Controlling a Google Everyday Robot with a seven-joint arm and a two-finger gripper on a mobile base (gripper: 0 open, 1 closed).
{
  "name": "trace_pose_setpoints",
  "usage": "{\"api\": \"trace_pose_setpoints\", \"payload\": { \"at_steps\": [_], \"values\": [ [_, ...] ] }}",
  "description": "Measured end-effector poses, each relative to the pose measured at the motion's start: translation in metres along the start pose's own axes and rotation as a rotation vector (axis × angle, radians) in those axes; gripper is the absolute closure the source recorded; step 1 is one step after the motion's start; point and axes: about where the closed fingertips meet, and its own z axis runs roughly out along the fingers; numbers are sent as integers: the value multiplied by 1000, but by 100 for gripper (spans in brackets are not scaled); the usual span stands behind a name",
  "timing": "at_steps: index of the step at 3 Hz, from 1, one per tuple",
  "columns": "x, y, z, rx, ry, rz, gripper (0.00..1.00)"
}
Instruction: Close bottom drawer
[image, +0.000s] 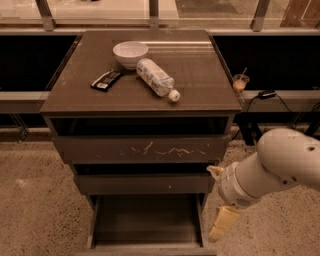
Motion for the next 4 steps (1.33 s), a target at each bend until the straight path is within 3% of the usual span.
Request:
{"api": "trace_pose_setpoints", "payload": {
  "at_steps": [1, 2, 3, 4],
  "values": [
    [43, -20, 69, 18, -39, -56, 0],
    [61, -18, 115, -25, -83, -54, 0],
    [61, -17, 116, -27, -84, -54, 0],
    [61, -19, 136, -18, -157, -90, 0]
  ]
}}
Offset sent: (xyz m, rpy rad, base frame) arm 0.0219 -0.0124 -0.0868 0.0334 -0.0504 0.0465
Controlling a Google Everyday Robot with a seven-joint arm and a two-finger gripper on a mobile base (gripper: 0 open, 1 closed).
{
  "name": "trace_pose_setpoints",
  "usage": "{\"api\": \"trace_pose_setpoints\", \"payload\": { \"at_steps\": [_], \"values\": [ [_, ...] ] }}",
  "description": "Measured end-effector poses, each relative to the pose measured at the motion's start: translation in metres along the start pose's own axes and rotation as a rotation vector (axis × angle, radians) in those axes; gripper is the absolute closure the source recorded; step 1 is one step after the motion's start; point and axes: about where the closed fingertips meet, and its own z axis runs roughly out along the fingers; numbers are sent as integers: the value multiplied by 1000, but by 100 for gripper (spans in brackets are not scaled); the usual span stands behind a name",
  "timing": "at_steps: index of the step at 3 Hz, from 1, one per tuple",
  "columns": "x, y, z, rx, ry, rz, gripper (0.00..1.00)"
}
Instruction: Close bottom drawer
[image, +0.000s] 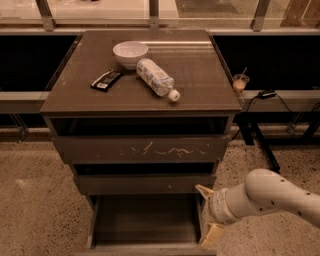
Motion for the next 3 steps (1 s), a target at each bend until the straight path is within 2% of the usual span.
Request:
{"api": "trace_pose_setpoints", "payload": {
  "at_steps": [1, 2, 3],
  "values": [
    [20, -15, 53, 48, -114, -82, 0],
    [65, -11, 116, 53, -222, -59, 0],
    [66, 2, 131, 26, -239, -36, 0]
  ]
}}
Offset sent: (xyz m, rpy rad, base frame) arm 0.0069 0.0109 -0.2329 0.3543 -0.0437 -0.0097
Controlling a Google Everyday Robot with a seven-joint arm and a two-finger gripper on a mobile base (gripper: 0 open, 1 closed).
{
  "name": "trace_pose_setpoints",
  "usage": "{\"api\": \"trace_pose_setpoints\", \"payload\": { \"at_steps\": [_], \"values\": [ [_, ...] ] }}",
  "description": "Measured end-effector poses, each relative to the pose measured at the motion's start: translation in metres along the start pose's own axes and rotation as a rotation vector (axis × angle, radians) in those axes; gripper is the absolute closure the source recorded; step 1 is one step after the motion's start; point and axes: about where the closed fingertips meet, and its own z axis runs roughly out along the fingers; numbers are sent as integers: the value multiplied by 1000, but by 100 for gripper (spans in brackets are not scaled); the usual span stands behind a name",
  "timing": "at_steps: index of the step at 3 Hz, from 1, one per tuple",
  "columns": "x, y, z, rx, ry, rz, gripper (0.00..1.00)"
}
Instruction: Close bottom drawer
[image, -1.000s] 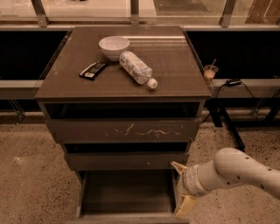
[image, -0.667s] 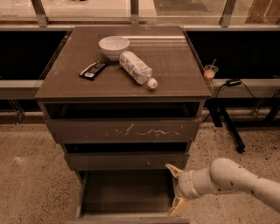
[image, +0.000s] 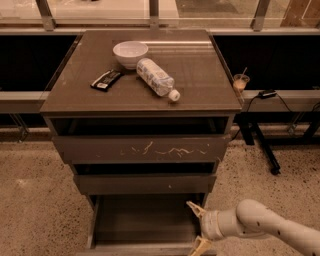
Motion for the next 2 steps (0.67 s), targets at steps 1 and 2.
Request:
{"api": "trace_pose_setpoints", "payload": {
  "at_steps": [1, 2],
  "values": [
    [35, -5, 20, -45, 63, 81, 0],
    [89, 0, 52, -109, 90, 156, 0]
  ]
}}
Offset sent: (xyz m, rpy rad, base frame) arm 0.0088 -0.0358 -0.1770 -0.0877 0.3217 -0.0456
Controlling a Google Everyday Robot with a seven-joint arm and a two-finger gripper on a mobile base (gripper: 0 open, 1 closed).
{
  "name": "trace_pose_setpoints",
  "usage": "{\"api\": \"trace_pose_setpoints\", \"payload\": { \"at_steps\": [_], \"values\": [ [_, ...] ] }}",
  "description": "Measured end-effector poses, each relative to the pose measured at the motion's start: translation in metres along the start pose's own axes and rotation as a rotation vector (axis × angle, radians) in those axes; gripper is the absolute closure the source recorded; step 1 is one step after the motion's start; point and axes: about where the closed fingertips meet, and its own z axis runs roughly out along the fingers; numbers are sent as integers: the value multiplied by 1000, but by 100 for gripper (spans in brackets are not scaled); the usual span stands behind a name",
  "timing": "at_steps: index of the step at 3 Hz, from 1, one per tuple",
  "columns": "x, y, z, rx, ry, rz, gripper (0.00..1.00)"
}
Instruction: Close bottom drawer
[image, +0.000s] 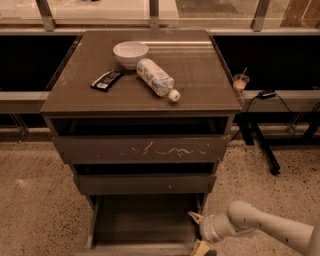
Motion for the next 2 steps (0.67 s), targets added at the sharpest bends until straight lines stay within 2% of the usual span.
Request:
{"api": "trace_pose_setpoints", "payload": {
  "at_steps": [1, 2],
  "values": [
    [30, 0, 29, -16, -26, 4, 0],
    [47, -2, 54, -18, -53, -27, 24]
  ]
}}
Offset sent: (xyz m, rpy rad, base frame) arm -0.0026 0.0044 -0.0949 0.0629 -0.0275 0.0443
